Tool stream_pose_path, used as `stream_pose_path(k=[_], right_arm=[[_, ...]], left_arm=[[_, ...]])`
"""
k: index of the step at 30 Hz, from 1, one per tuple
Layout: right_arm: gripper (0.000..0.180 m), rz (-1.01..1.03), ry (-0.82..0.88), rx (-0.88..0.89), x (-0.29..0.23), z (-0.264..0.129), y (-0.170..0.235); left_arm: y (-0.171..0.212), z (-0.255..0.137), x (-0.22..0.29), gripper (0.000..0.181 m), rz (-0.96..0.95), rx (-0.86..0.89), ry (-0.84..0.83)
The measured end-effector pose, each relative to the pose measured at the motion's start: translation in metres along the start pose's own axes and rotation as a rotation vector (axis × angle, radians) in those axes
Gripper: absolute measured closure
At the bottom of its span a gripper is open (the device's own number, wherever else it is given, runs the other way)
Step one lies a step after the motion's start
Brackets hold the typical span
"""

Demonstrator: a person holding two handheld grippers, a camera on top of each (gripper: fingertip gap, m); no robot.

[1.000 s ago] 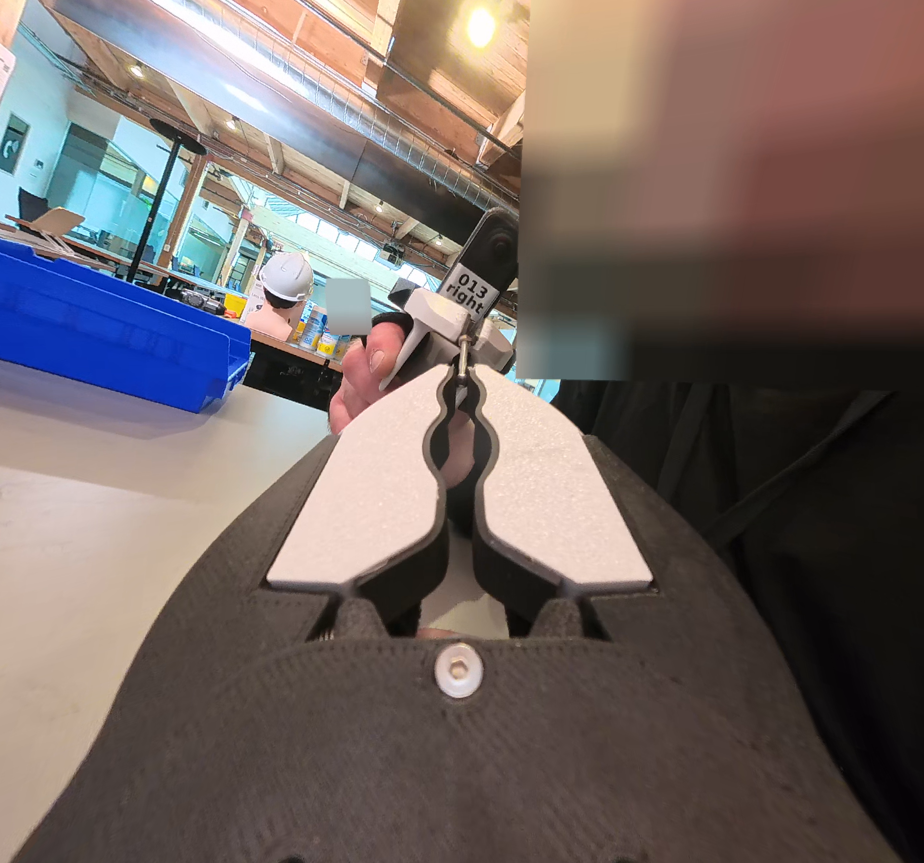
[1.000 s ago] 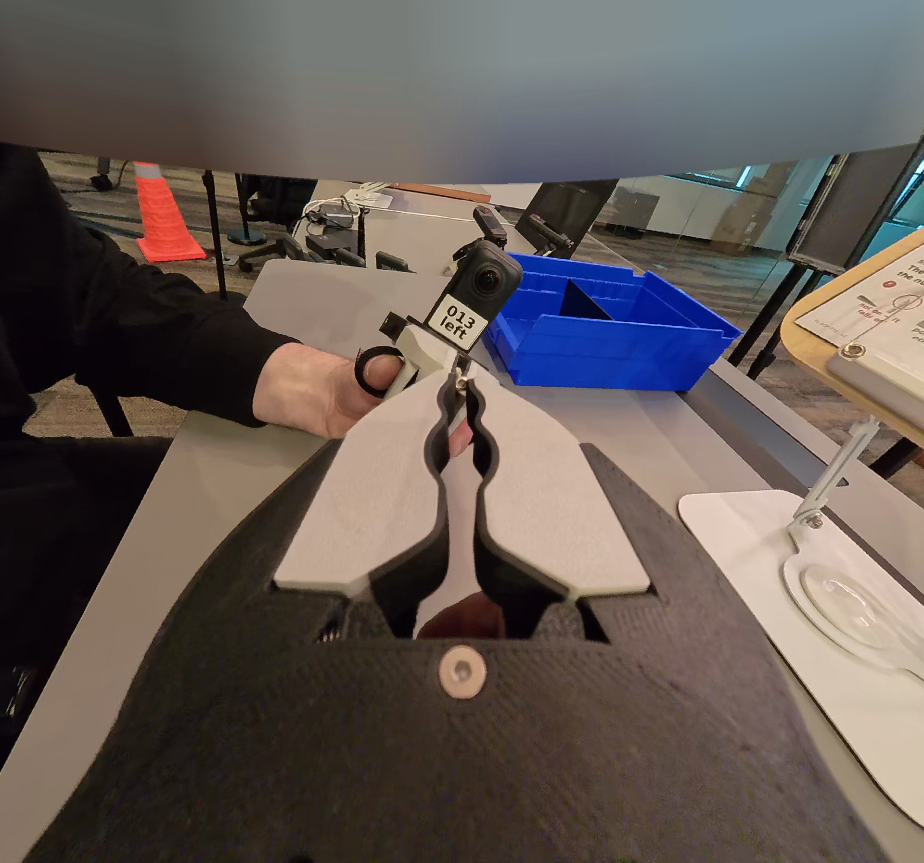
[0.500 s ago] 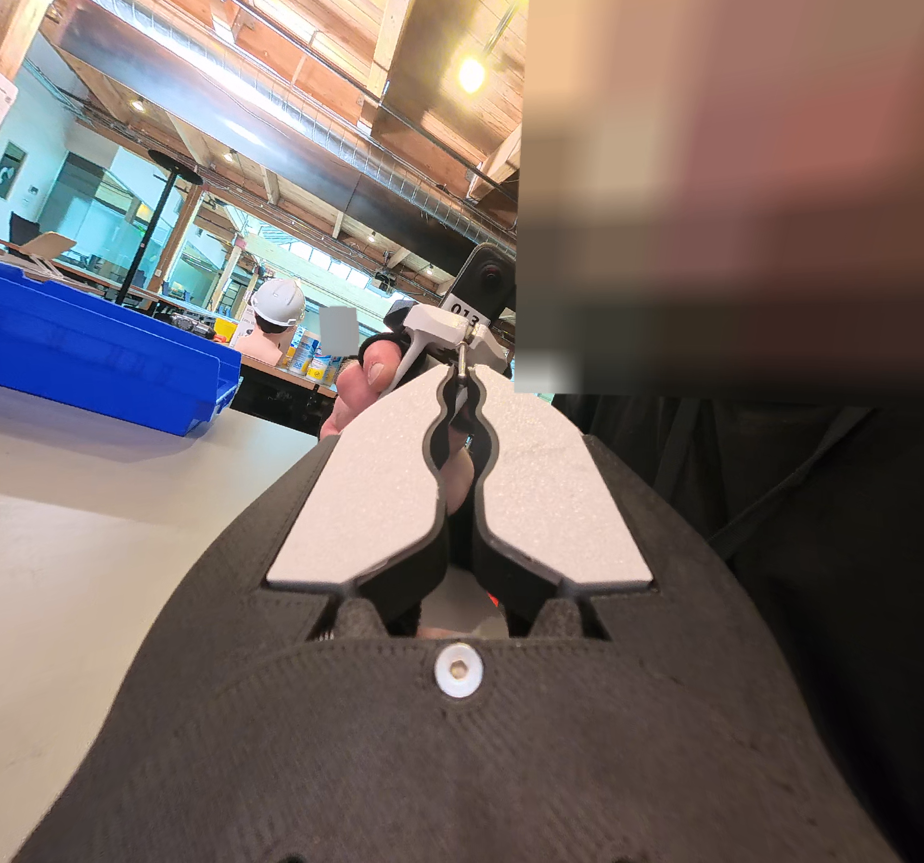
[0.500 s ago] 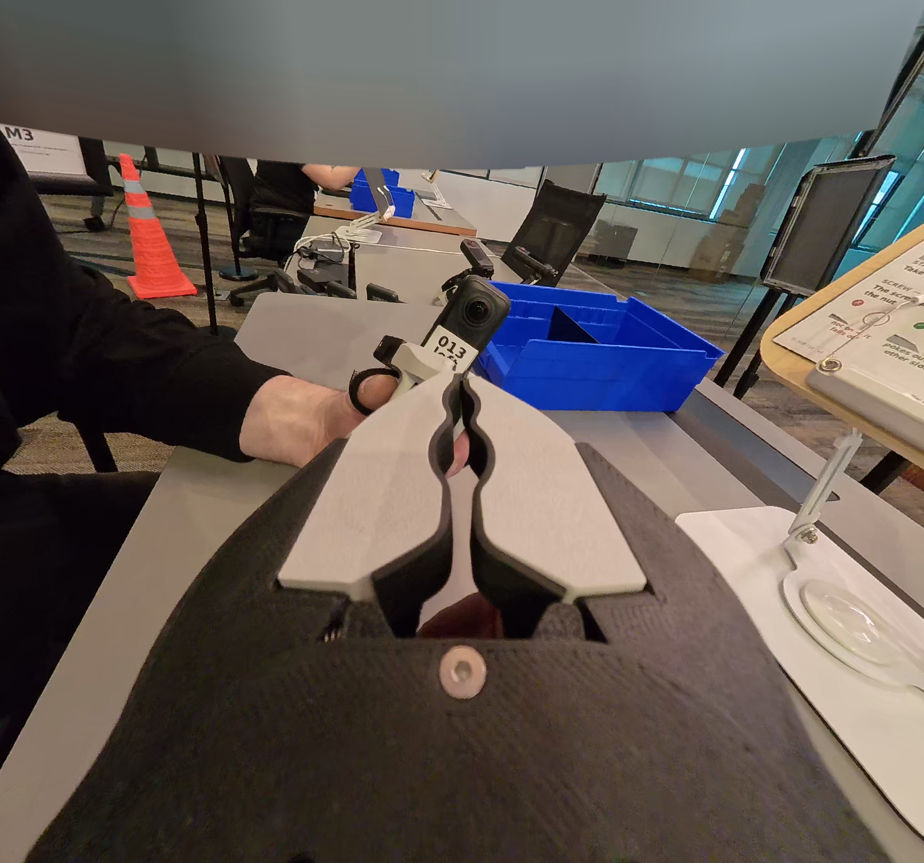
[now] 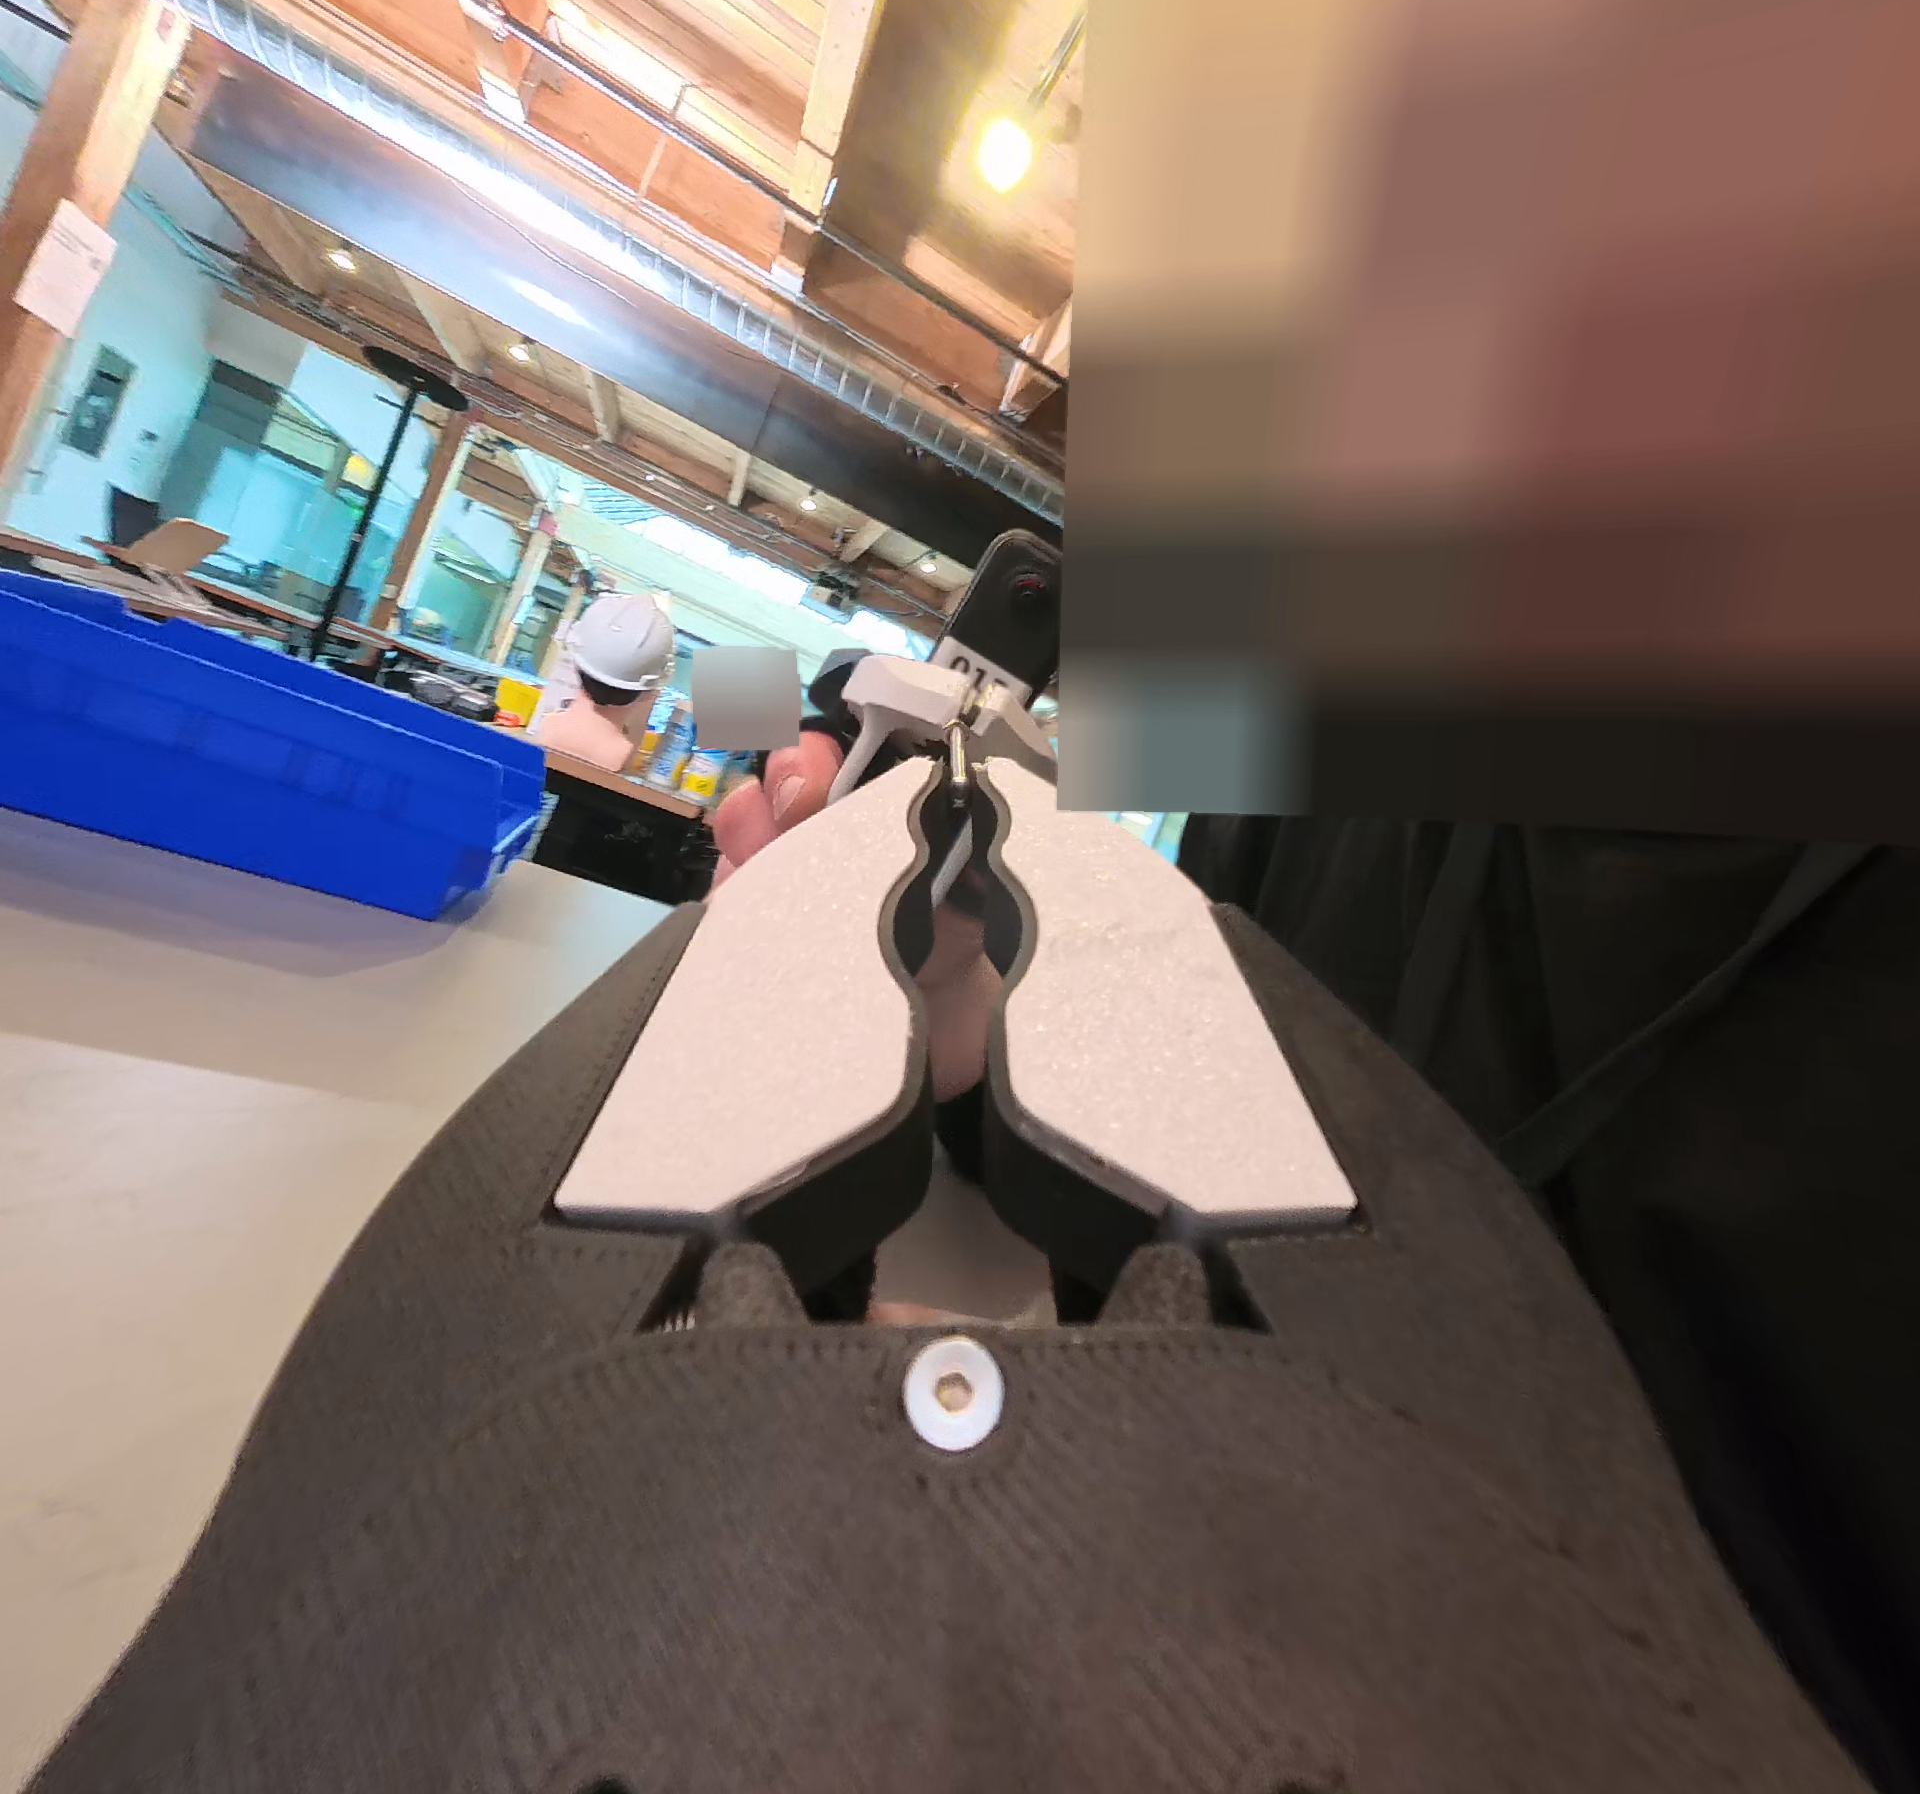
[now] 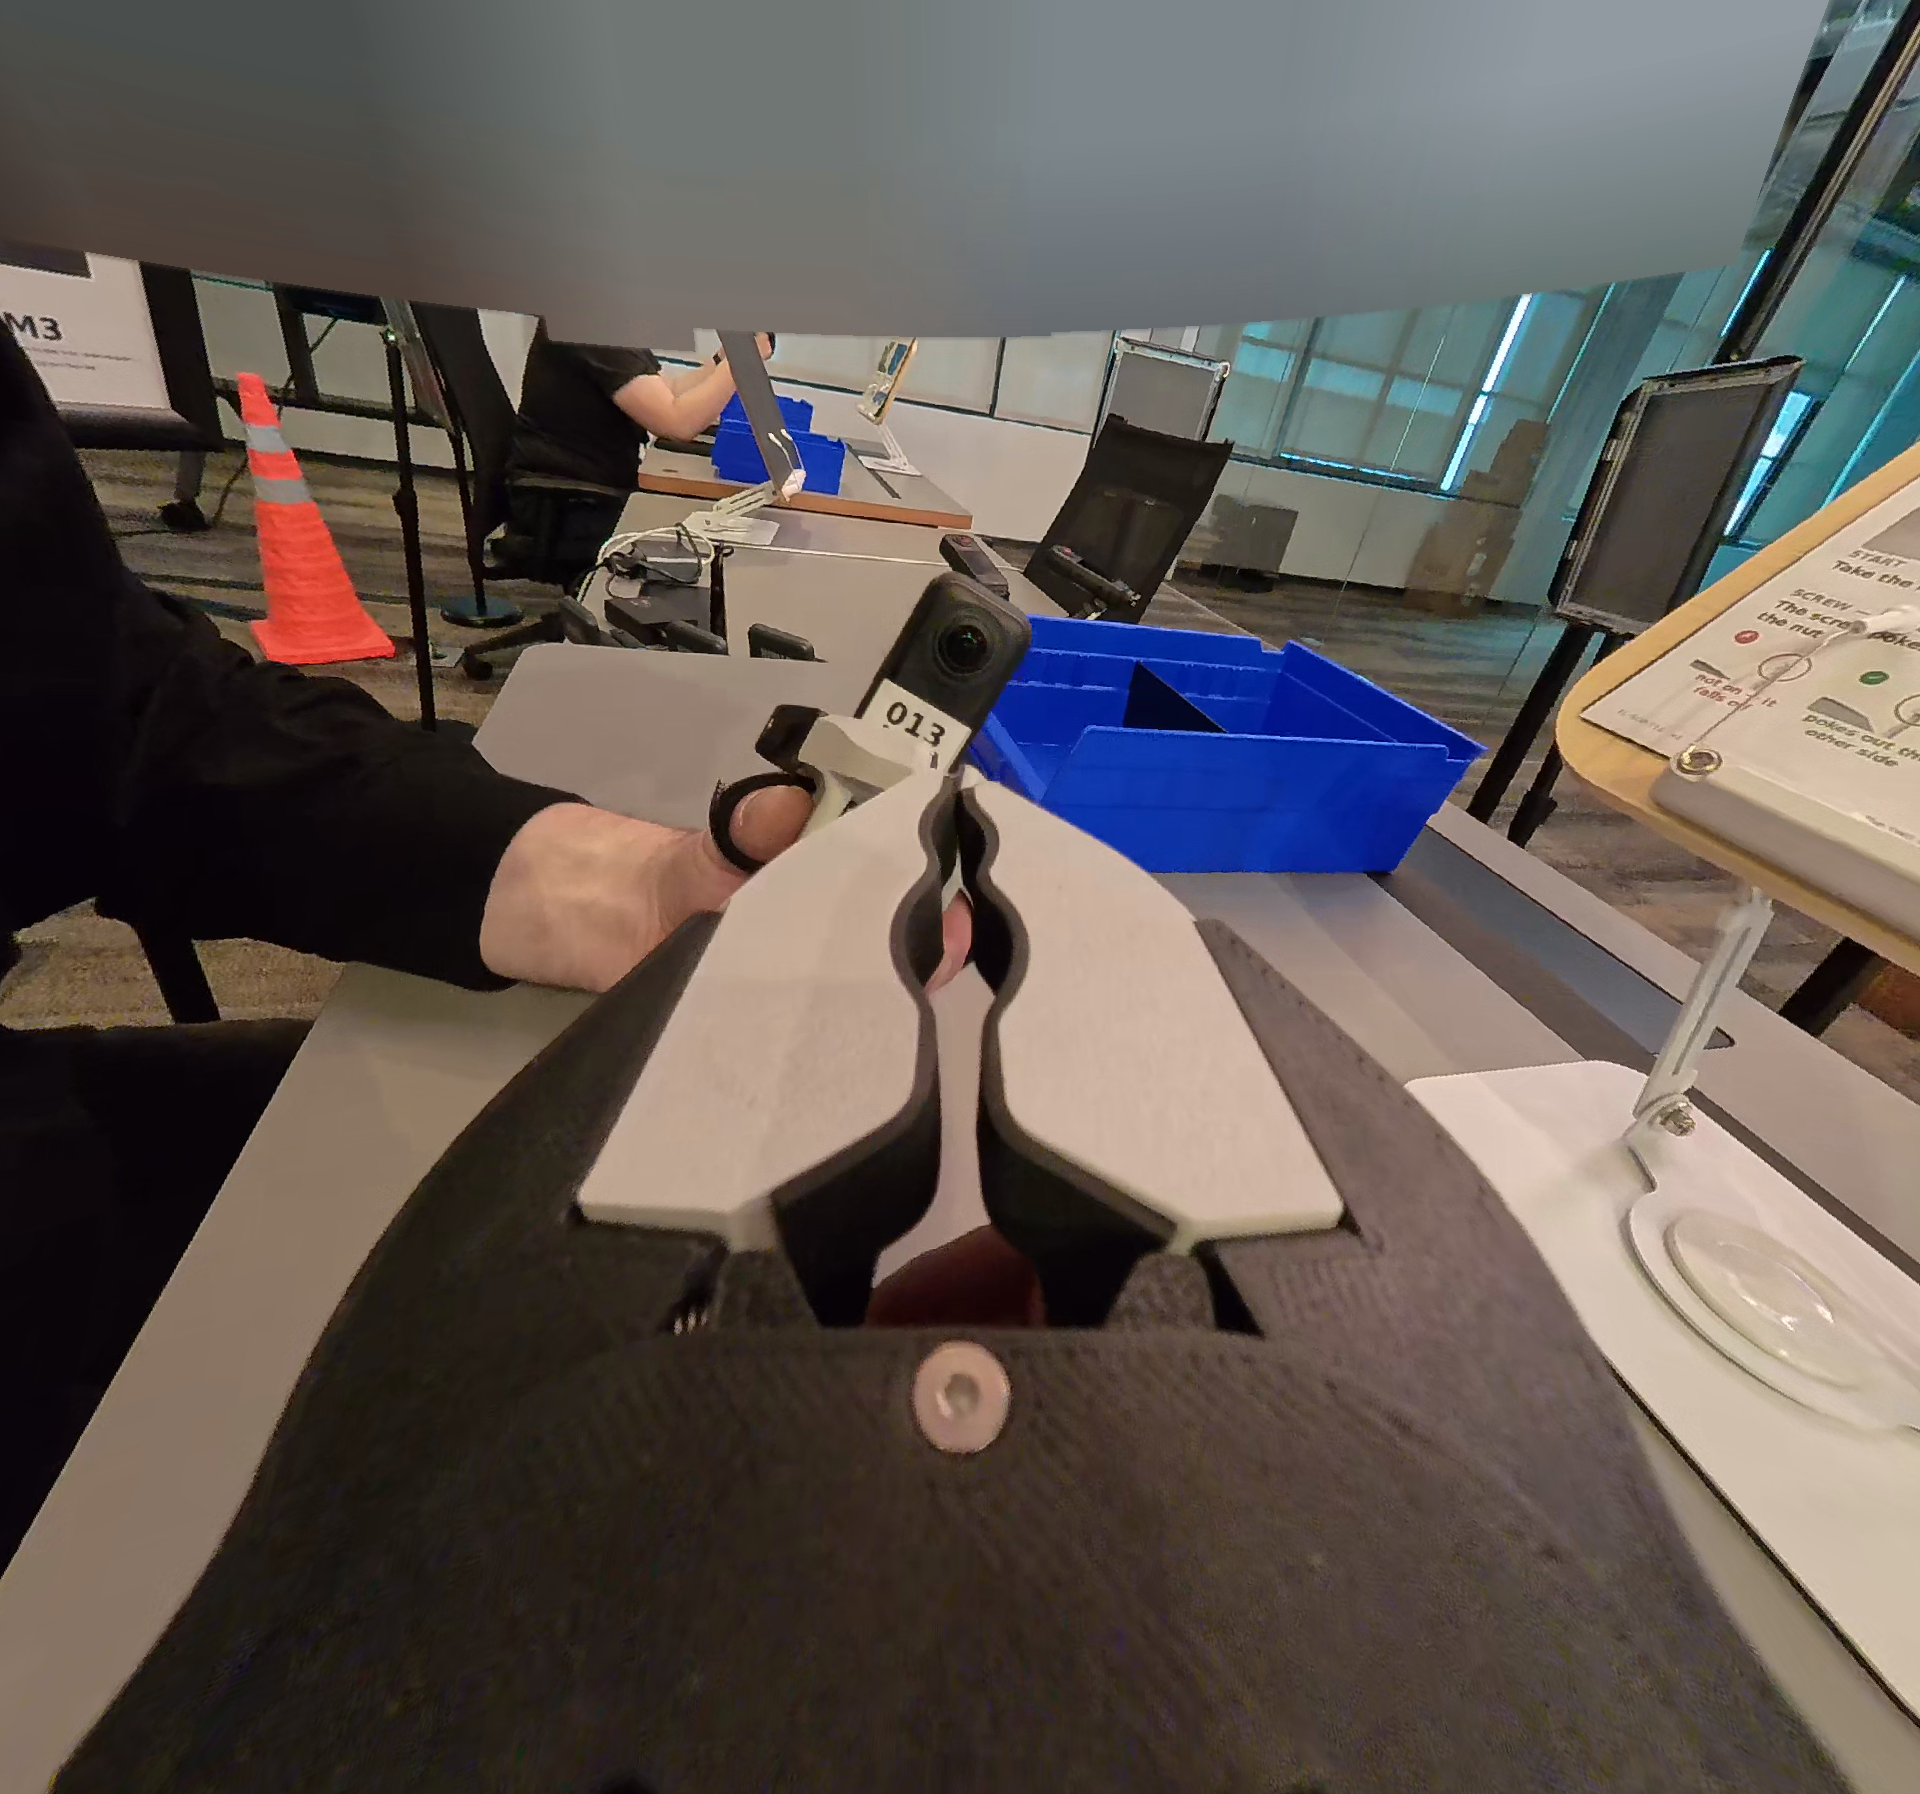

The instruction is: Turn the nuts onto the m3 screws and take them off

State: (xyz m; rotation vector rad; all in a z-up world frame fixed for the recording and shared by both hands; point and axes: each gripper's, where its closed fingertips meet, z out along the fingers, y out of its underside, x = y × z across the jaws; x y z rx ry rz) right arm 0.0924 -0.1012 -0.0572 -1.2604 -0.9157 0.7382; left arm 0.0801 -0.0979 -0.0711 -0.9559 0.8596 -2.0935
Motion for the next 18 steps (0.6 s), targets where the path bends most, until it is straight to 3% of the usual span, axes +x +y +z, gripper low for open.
stream_pose_path(k=[18], right_arm=[[0.180, 0.093, 0.017, 0.033, 0.011, -0.002, 0.013]], left_arm=[[-0.003, 0.000, -0.011, 0.177, 0.157, -0.036, -0.149]])
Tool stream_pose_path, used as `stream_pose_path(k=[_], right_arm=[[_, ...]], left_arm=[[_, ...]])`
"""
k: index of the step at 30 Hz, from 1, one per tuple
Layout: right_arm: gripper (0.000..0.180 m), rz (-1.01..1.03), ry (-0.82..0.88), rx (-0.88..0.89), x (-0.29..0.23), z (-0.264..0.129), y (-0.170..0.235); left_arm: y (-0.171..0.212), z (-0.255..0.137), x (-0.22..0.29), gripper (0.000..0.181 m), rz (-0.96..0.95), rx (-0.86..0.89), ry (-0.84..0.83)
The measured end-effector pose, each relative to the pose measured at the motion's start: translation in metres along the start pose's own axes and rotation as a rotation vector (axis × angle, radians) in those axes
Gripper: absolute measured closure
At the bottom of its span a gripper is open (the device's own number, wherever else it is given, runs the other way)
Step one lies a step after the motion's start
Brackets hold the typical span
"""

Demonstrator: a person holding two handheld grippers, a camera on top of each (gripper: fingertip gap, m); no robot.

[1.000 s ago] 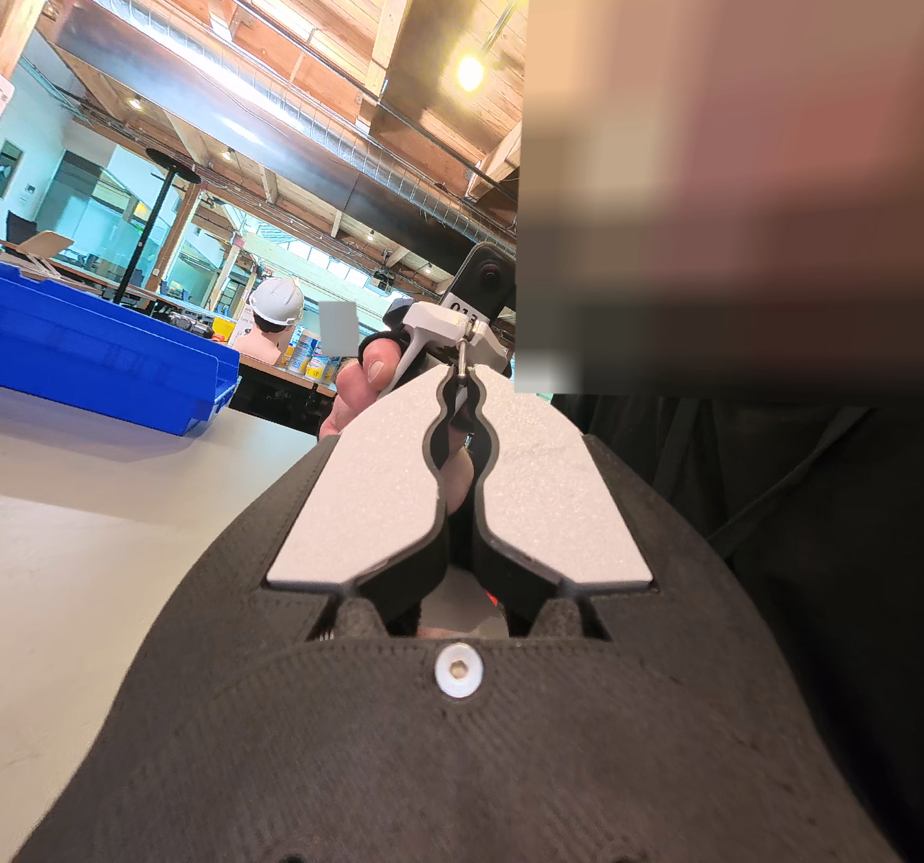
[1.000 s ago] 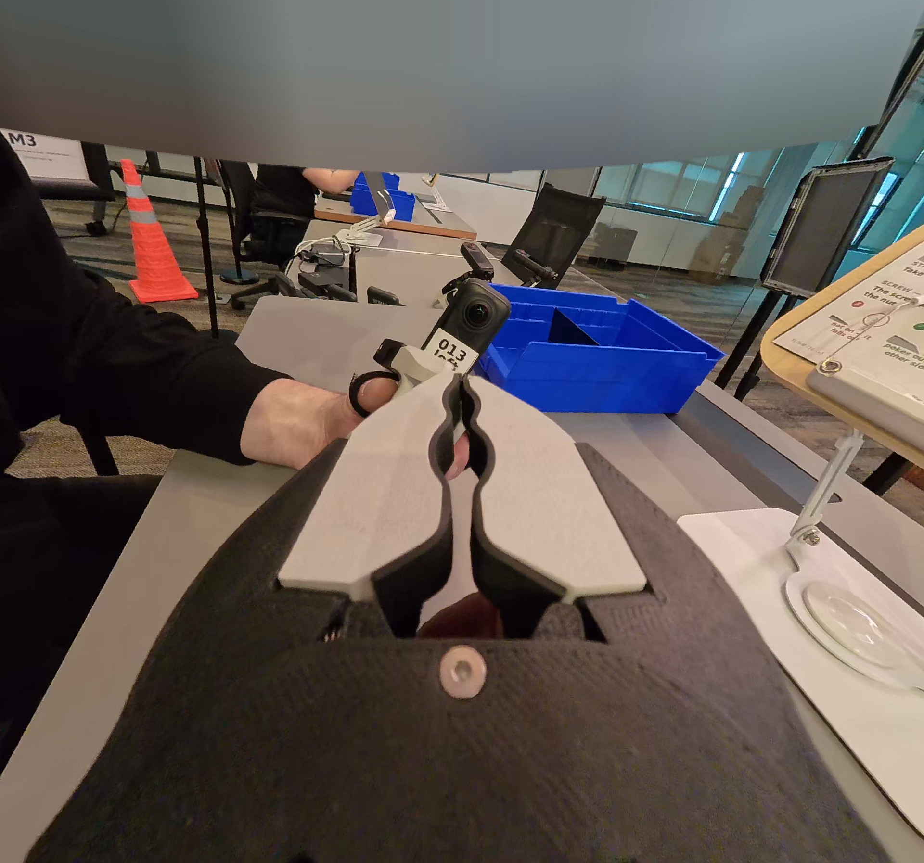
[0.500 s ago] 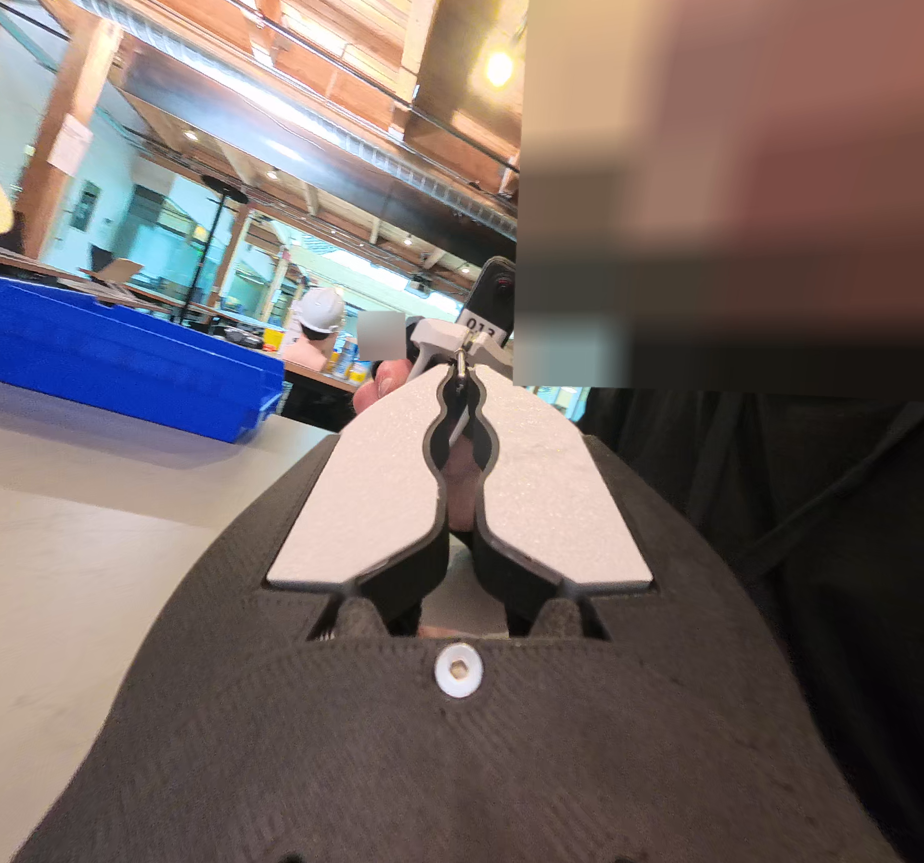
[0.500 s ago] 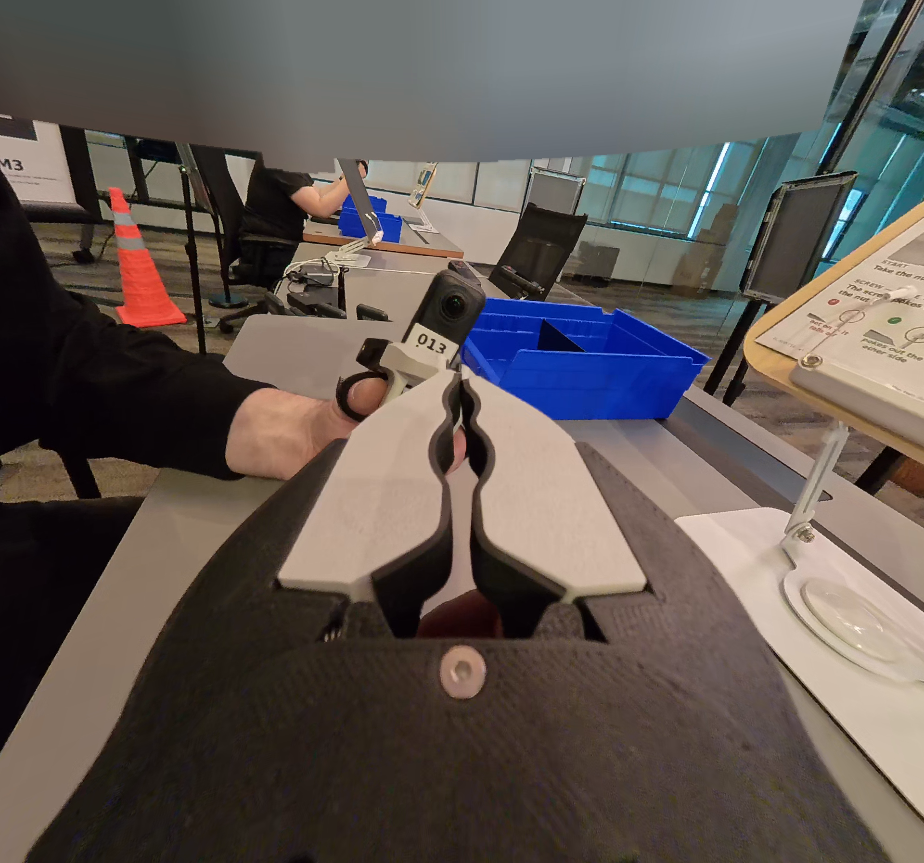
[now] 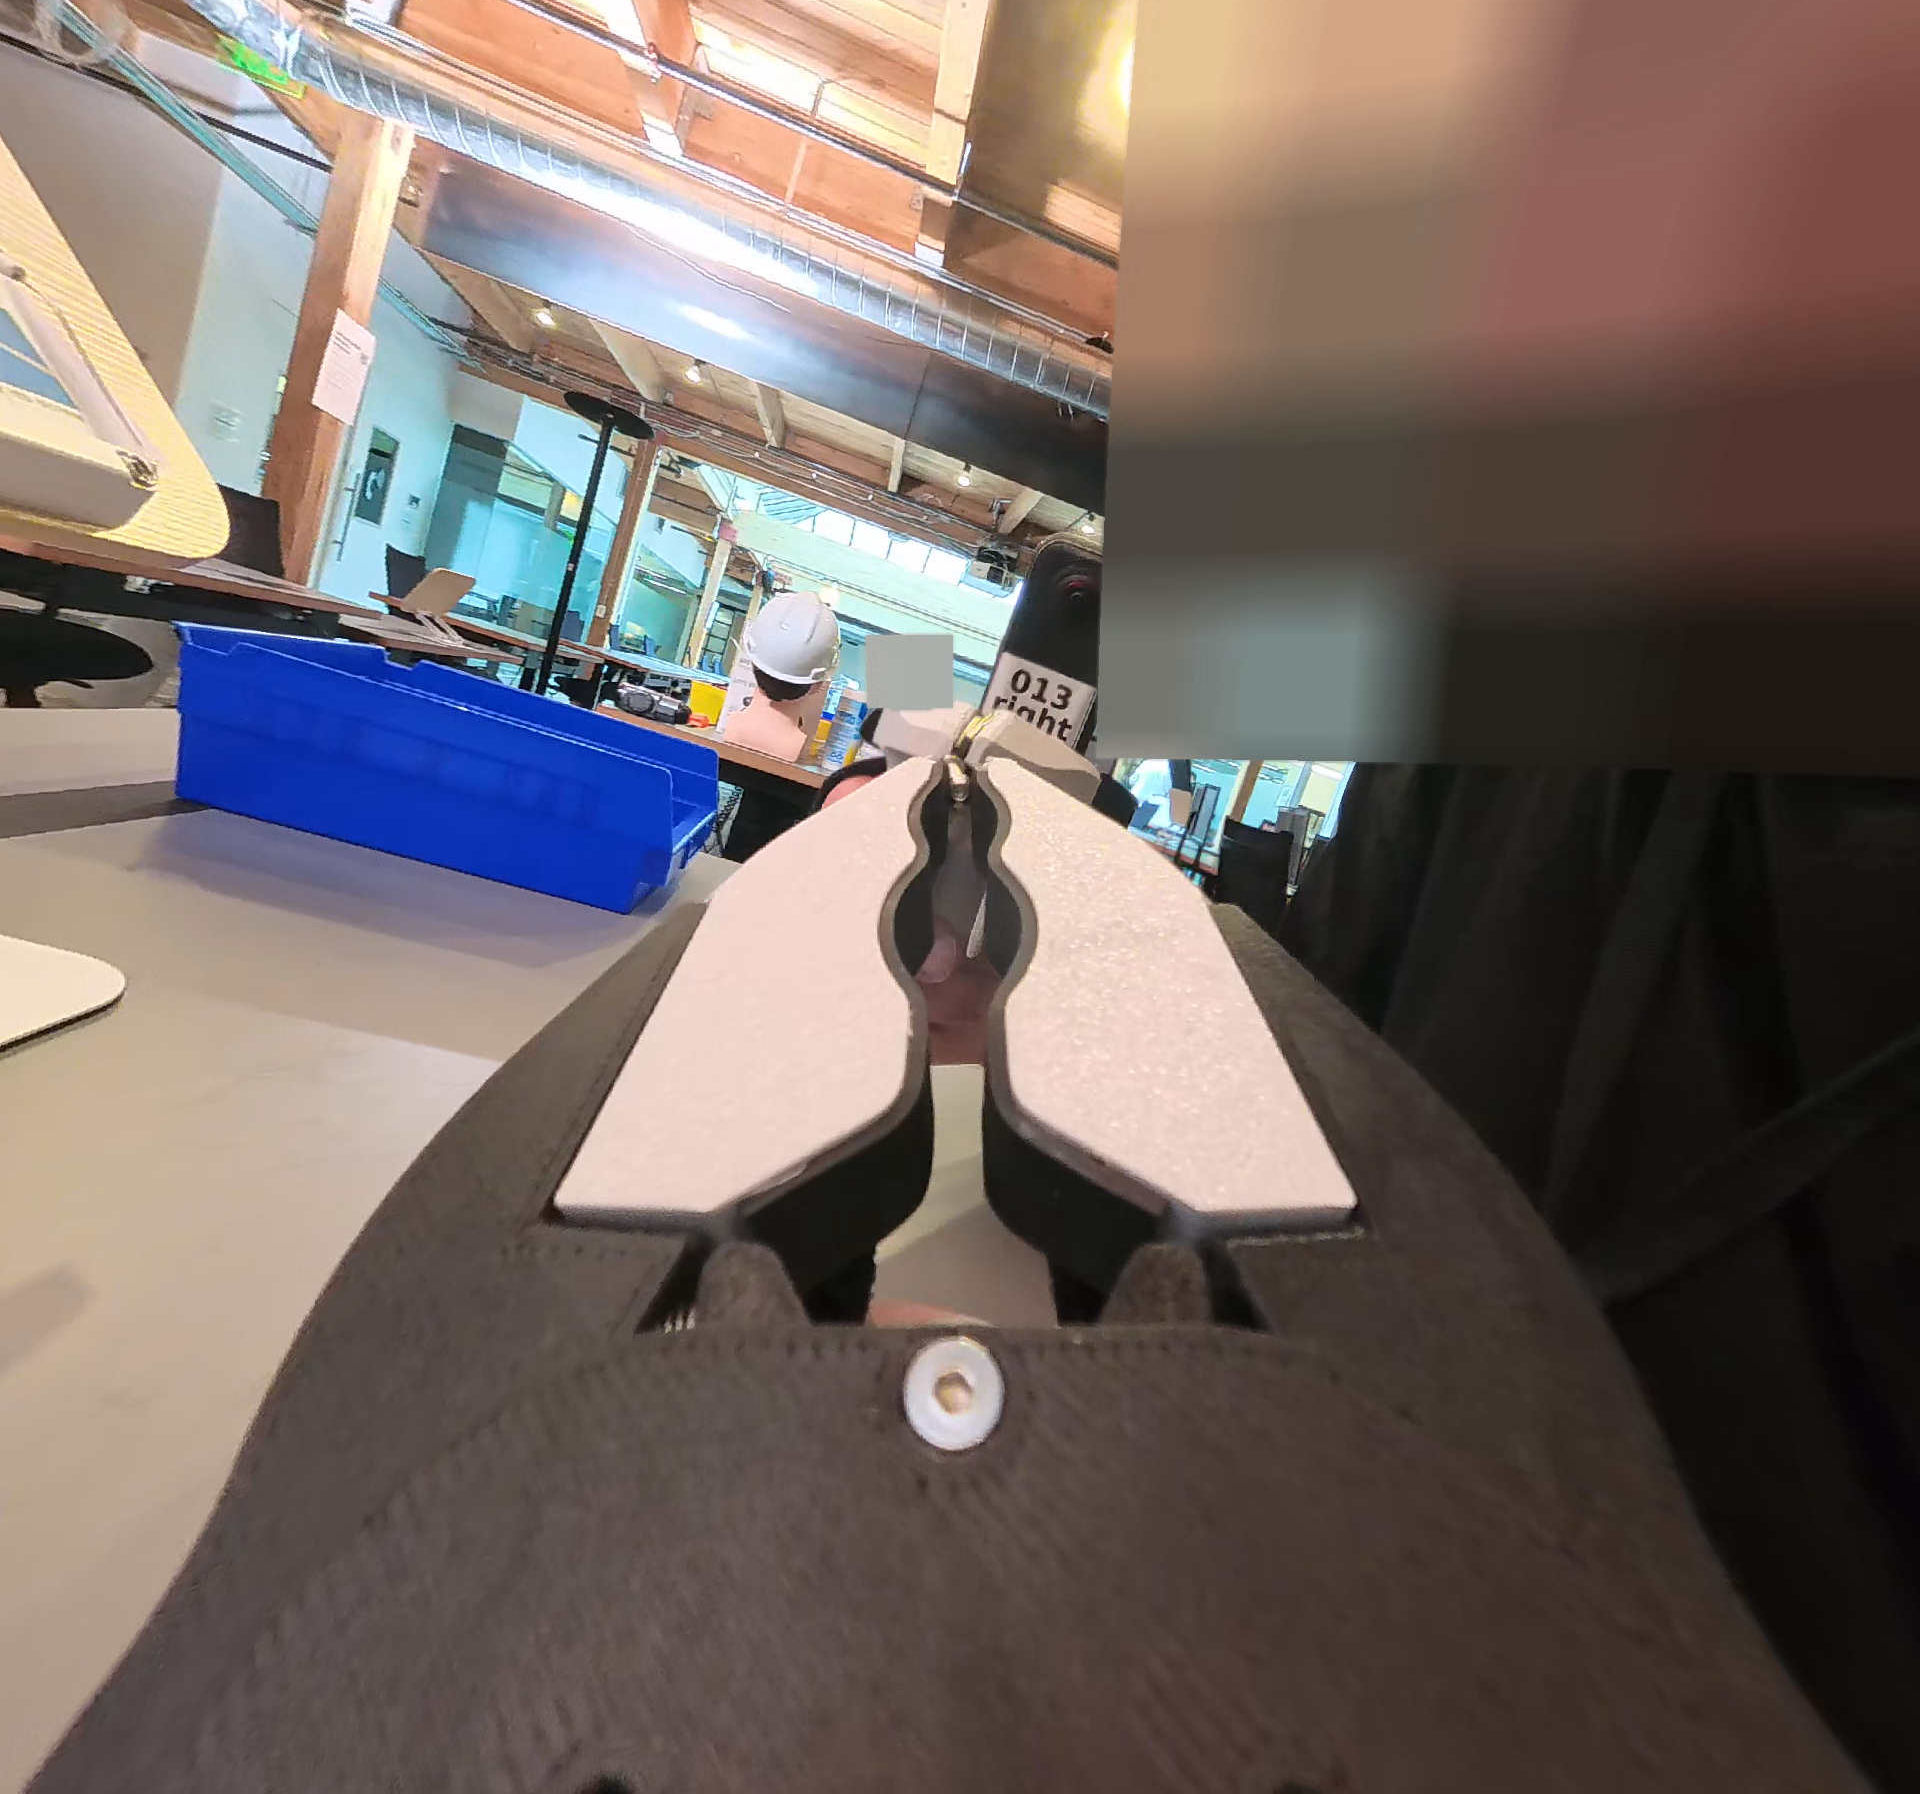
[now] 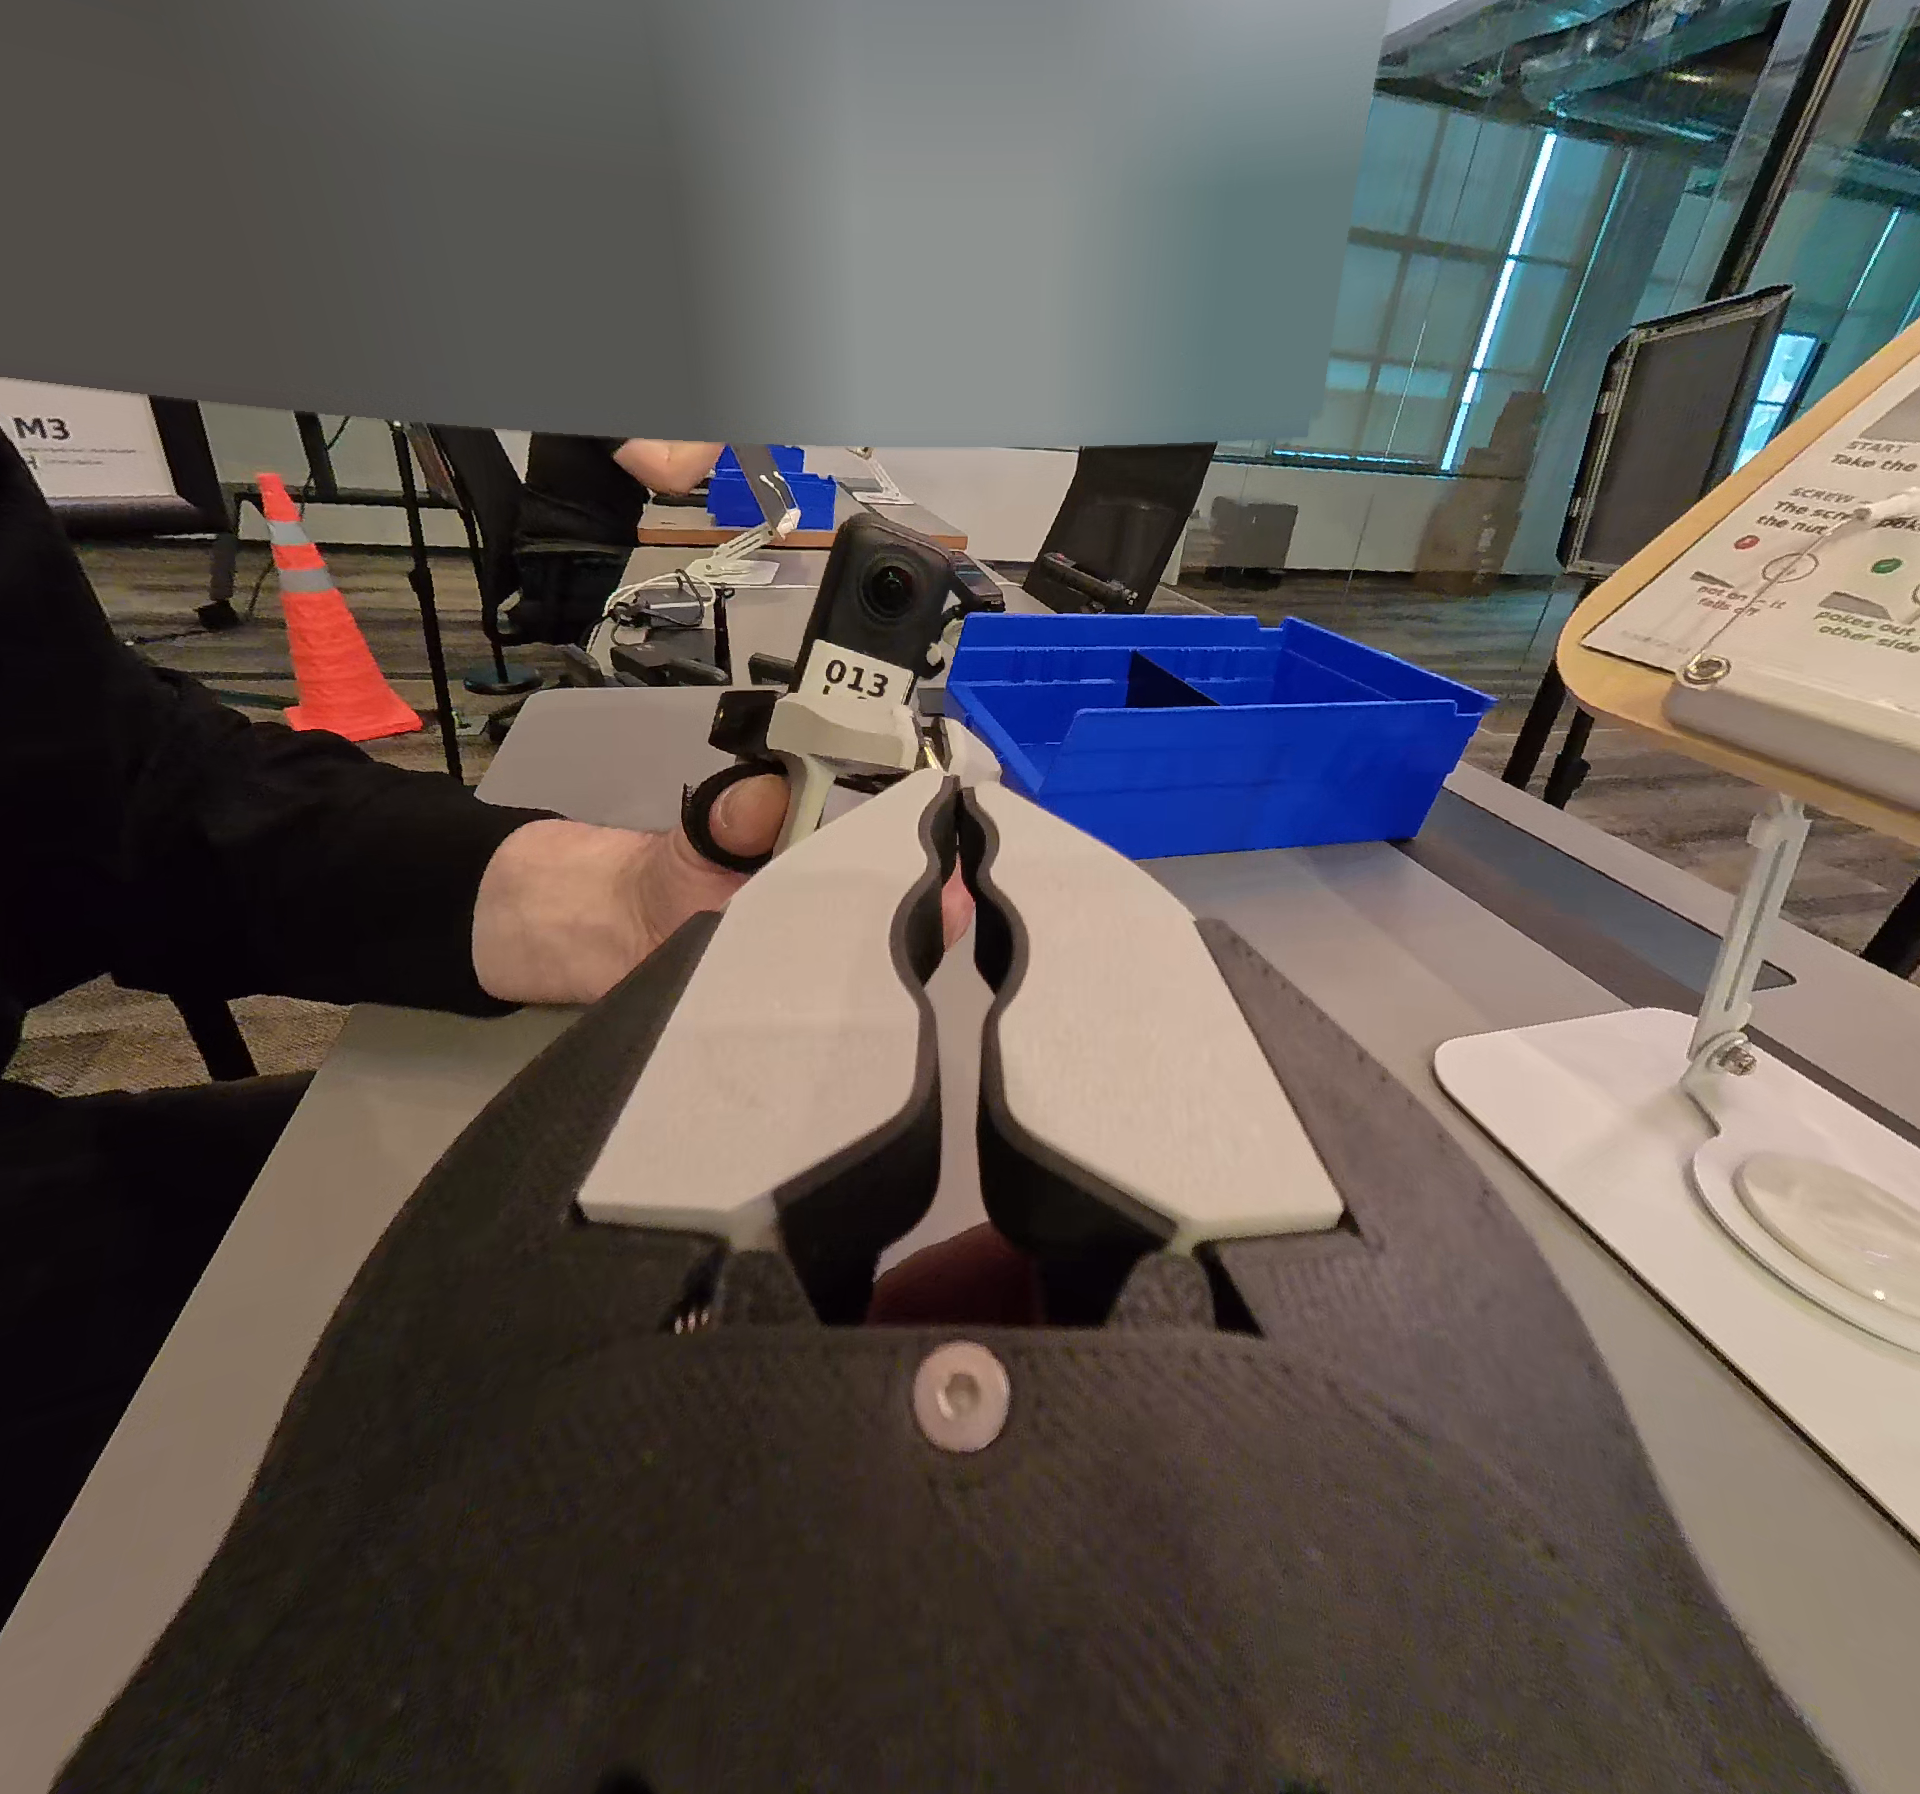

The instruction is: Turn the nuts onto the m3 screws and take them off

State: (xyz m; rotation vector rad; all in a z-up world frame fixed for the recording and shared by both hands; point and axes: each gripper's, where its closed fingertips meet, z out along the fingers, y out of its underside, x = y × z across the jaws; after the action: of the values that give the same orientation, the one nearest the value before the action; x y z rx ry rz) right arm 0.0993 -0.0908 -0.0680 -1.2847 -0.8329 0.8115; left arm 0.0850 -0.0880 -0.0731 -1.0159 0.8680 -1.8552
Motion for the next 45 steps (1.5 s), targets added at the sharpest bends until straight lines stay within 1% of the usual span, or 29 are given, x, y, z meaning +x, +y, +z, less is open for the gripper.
stream_pose_path(k=[9, 21, 28, 45], right_arm=[[0.180, 0.084, -0.023, 0.036, 0.002, -0.001, 0.000], [0.180, 0.200, -0.049, 0.056, 0.008, -0.004, 0.003], [0.180, 0.273, -0.069, 0.067, 0.011, -0.006, 0.006], [0.180, 0.364, -0.100, 0.036, 0.014, -0.006, 0.017]], left_arm=[[-0.001, 0.002, -0.001, 0.177, 0.056, -0.012, -0.030], [0.006, 0.007, -0.009, 0.177, 0.192, -0.071, -0.118], [0.009, 0.008, -0.008, 0.177, 0.275, -0.118, -0.164], [0.019, -0.001, -0.013, 0.177, 0.456, -0.261, -0.220]])
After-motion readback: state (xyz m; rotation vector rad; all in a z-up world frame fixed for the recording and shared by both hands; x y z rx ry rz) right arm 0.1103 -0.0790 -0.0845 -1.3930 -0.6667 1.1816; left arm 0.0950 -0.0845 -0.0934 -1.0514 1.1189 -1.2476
